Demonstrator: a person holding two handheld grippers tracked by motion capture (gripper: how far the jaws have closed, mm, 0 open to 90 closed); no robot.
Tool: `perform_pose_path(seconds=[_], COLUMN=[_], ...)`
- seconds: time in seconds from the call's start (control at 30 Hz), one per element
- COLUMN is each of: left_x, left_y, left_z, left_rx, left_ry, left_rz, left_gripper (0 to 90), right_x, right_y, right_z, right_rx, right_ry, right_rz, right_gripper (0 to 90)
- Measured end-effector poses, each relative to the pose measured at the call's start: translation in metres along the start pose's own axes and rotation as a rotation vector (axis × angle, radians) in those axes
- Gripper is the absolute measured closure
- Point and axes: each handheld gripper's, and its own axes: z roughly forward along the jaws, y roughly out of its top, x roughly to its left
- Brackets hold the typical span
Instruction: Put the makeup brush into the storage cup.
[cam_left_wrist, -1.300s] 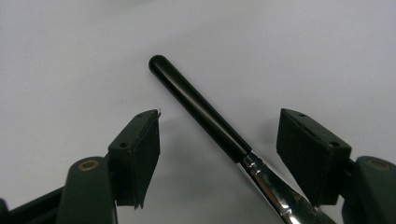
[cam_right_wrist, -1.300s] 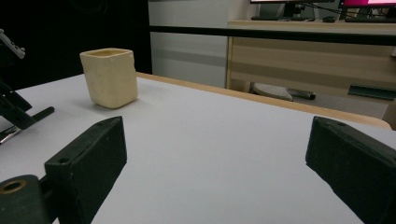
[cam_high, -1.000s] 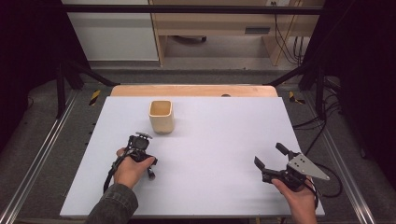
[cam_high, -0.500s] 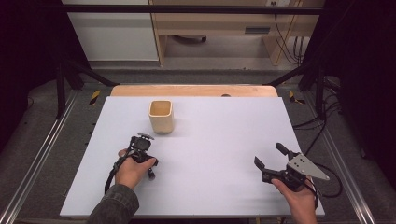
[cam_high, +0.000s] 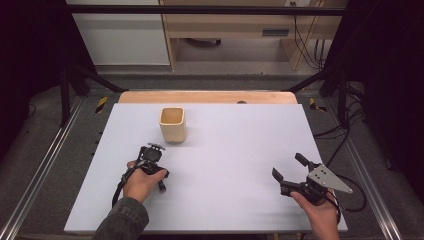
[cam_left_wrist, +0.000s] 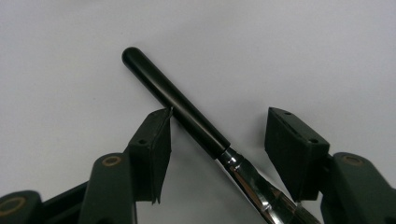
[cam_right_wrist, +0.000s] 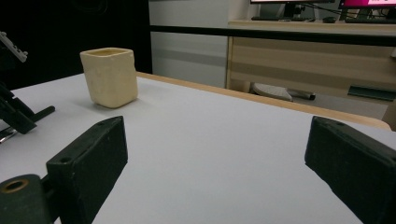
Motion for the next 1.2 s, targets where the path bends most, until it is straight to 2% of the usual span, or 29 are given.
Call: perform_pose_path(seconds=[0.37,0.6,1.2], left_x=[-0.0010,-0.0024,-0.0027], left_y=[0.0007,0.0005,0.0010], left_z=[-0.0011,-0.0015,-0.0021], left_rx=[-0.001,-0.008,0.004], left_ry=[-0.031,-0.031,-0.043], left_rz=[0.017,0.034,0.044], left_gripper=[56.9,68.6,77.1], right_x=[0.0002,0.0004,0.0004], right_y=[-0.0001,-0.0001,-0.0001], right_z=[0.0000,0.0004,0.0004], right_rx=[0.001,-0.001,0.000], right_ry=[0.001,0.003,0.003], right_rz=[-0.005,-0.001,0.000], right_gripper=[6.6,6.7,6.7])
